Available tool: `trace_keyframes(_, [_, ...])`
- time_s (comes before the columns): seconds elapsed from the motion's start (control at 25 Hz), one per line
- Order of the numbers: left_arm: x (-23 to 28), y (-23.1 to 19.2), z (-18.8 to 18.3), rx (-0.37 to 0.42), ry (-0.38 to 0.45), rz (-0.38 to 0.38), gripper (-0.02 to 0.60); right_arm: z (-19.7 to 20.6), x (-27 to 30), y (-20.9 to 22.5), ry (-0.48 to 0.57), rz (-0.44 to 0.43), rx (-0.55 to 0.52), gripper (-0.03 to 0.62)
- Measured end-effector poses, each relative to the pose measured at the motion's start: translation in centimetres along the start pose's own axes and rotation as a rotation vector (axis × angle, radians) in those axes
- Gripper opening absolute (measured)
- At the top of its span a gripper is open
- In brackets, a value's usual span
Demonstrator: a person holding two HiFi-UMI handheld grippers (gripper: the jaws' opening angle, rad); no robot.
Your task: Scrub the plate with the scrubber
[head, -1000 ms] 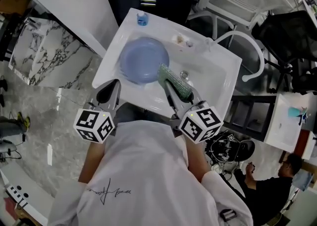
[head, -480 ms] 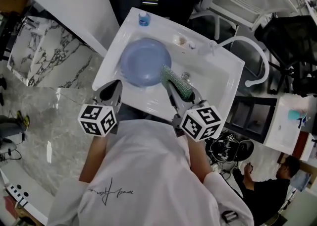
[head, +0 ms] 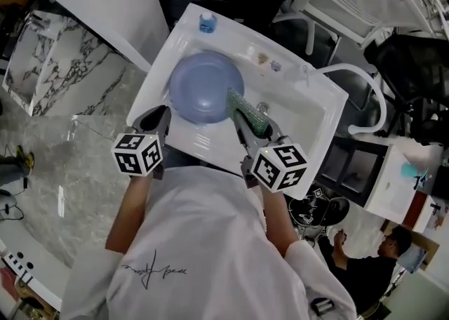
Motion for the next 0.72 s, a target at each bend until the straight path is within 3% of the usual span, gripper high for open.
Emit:
trace_keyframes(0.48, [5.7, -2.1, 2.2, -0.161, -0.181, -0.016, 0.051, 1.4, 4.5, 4.1, -0.139, 0.075, -0.027, 0.061])
trace_keyframes(0.72, [7.2, -2.4, 2.8, -0.201, -0.244, -0.044, 0.153, 2.3, 7.2, 6.8, -0.246, 0.19, -0.061, 0.061])
Point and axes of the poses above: the fingertips, and each gripper's own axes: x forward along the fingers, y to its right, z out of its underside, the point moved 9 cm from there along -x, backward along the fingers, and after that the axes turned 15 degrees about -z, right-handed, at the moved point
